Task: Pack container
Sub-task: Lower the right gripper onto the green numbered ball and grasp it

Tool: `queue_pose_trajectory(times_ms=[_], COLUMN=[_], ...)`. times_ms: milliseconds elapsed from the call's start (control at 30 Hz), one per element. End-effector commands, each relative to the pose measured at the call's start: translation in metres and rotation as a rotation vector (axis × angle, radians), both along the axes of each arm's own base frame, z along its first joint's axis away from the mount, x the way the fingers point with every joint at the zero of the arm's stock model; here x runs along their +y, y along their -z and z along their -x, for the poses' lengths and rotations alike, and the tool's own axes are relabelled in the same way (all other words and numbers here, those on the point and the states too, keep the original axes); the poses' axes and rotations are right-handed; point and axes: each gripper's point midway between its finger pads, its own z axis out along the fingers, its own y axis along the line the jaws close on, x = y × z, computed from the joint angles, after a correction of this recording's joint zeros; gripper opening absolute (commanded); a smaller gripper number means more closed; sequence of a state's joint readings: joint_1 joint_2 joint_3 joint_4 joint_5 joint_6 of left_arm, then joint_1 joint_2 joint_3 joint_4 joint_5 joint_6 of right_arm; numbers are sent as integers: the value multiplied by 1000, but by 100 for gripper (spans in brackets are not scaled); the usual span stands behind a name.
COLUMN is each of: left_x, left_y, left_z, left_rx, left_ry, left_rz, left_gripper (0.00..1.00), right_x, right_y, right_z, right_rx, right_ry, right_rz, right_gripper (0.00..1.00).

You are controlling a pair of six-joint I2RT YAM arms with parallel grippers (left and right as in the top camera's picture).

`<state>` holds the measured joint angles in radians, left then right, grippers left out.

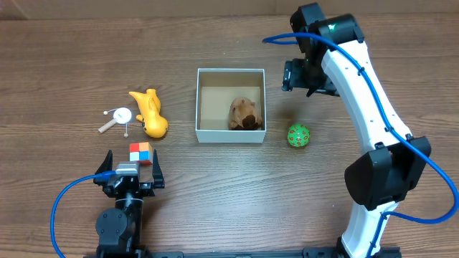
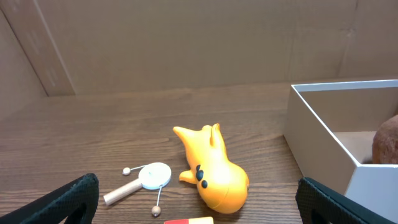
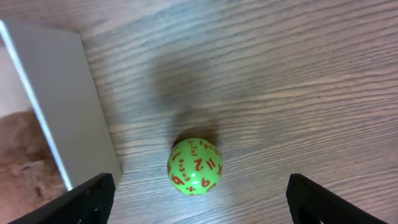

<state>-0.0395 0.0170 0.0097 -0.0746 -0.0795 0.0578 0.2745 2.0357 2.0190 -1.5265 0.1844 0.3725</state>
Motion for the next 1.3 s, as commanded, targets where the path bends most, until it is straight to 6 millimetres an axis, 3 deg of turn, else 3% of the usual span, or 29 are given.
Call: queue_pose_trajectory(times_ms=[0, 200, 467, 667, 900, 1267], left_x=[-1, -1, -1, -1, -1, -1], left_y=[0, 0, 0, 0, 0, 0], left_z=[0, 0, 0, 0, 0, 0], left_rx=[-7, -7, -7, -7, -7, -7], left_ry=[2, 2, 2, 2, 2, 2], left_rz=[13, 13, 13, 13, 13, 13], left_gripper=[100, 100, 100, 100, 100, 100], right_x=[0, -5, -15, -4, 4, 5], right_y=[19, 45, 51, 73, 104, 105], right_z=[7, 14, 38, 52, 55, 51], right_rx=[47, 81, 61, 66, 55, 36], right_ry=[-48, -28, -29, -101, -163, -165], right_rz=[-30, -71, -76, -151, -198, -201], right_gripper=[91, 90, 90, 91, 92, 95])
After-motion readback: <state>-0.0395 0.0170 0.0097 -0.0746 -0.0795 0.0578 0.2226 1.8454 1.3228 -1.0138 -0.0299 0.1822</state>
